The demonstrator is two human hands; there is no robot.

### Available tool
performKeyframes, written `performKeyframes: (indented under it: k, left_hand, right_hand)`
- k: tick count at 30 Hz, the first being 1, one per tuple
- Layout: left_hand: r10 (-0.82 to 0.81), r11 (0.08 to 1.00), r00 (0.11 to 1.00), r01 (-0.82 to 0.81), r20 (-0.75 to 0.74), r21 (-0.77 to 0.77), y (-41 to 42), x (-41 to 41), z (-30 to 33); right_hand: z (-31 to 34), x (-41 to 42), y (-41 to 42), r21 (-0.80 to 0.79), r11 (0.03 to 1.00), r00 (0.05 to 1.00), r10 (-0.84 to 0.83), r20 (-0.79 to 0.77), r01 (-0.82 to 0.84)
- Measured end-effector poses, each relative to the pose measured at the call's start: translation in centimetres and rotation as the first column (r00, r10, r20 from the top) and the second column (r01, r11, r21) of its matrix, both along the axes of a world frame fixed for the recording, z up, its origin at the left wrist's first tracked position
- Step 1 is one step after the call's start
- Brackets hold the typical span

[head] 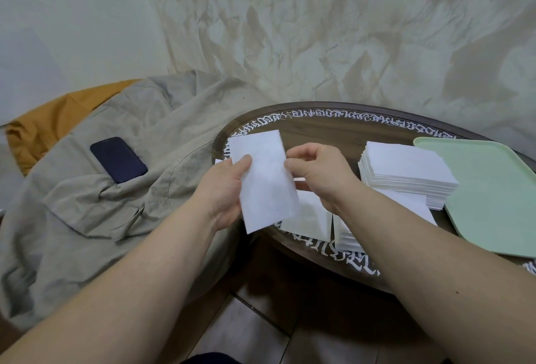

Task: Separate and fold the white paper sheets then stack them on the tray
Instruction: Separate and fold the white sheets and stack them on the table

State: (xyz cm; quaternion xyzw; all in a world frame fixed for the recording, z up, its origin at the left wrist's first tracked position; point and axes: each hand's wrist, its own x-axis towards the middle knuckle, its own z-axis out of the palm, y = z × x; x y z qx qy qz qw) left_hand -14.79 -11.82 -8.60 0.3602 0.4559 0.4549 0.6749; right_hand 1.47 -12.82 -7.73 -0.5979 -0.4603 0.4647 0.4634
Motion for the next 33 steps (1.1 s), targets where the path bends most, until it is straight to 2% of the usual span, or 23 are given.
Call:
performKeyframes:
  k: [1,2,4,8,10,12,13,14,16,17,18,19,20,21,23,27,33]
  left_hand:
    - [0.043,0.999,0.998,-0.043,-0.042,-0.012,0.1,-0.3,-0.2]
    - [0.072,0.997,0.993,-0.074,-0.096,-0.023,0.2,-0.6,-0.5]
    - [0.099,0.993,0.981,-0.108,-0.167,-0.047,0.4,-1.3,-1.2]
    - [0.126,0.987,0.967,-0.145,-0.222,-0.075,0.3,-2.2,-1.9]
    - [0.139,0.983,0.963,-0.162,-0.232,-0.088,0.4,-2.7,-1.9]
    - [0.160,0.977,0.959,-0.187,-0.234,-0.100,0.6,-3.2,-1.9]
    - [0.163,0.976,0.957,-0.192,-0.238,-0.105,0.7,-3.3,-1.9]
    - [0.166,0.975,0.956,-0.196,-0.242,-0.106,0.8,-3.4,-1.9]
    - [0.181,0.973,0.953,-0.210,-0.245,-0.097,1.0,-3.5,-2.0]
    - [0.193,0.971,0.952,-0.221,-0.239,-0.093,1.1,-3.5,-2.0]
    - [0.204,0.969,0.951,-0.230,-0.231,-0.090,1.1,-3.5,-2.0]
    - [0.212,0.968,0.952,-0.235,-0.221,-0.084,1.1,-3.4,-2.0]
    - [0.216,0.969,0.955,-0.235,-0.205,-0.076,1.1,-3.2,-1.9]
    - [0.215,0.970,0.959,-0.232,-0.185,-0.071,1.0,-3.0,-1.8]
    - [0.195,0.976,0.974,-0.204,-0.113,-0.072,0.7,-2.6,-1.4]
    - [0.124,0.991,0.992,-0.122,0.016,-0.055,0.0,-1.9,-0.4]
    - [0.025,0.999,0.994,-0.021,-0.107,0.039,-0.7,-1.4,0.2]
  right_hand:
    - [-0.4,0.1,0.0,0.018,0.999,0.982,-0.035,0.185,0.032]
    - [-0.7,0.1,-0.1,0.017,1.000,0.920,-0.030,0.391,0.025]
    - [-1.7,-0.3,-0.5,-0.073,0.997,0.723,0.077,0.687,-0.037]
    - [-4.1,-1.8,-0.9,-0.286,0.953,0.430,0.301,0.851,-0.102]
    - [-5.0,-2.3,-0.7,-0.309,0.946,0.340,0.322,0.884,-0.095]
    - [-5.5,-2.4,-0.5,-0.305,0.949,0.300,0.315,0.900,-0.081]
    - [-5.7,-2.4,-0.4,-0.283,0.957,0.329,0.287,0.900,-0.061]
    - [-5.7,-2.2,-0.4,-0.220,0.975,0.398,0.217,0.891,-0.037]
    - [-4.9,-2.1,-0.3,-0.013,0.999,0.636,-0.022,0.772,0.051]
    - [-4.1,-2.1,-0.2,0.074,0.991,0.762,-0.134,0.633,0.113]
    - [-3.1,-2.2,-0.2,0.117,0.977,0.877,-0.209,0.432,0.176]
    - [-2.1,-2.4,-0.1,0.111,0.970,0.958,-0.233,0.165,0.217]
    - [-1.2,-2.6,-0.1,0.071,0.974,0.973,-0.207,-0.106,0.215]
    - [-0.5,-2.8,-0.2,0.025,0.984,0.937,-0.162,-0.309,0.178]
    - [0.1,-3.0,-0.4,-0.053,0.997,0.871,-0.081,-0.485,0.063]
    - [-0.6,-3.1,-1.0,-0.128,0.991,0.860,-0.032,-0.510,-0.039]
    - [-0.1,-2.4,-1.9,-0.213,0.970,0.933,0.035,-0.358,-0.118]
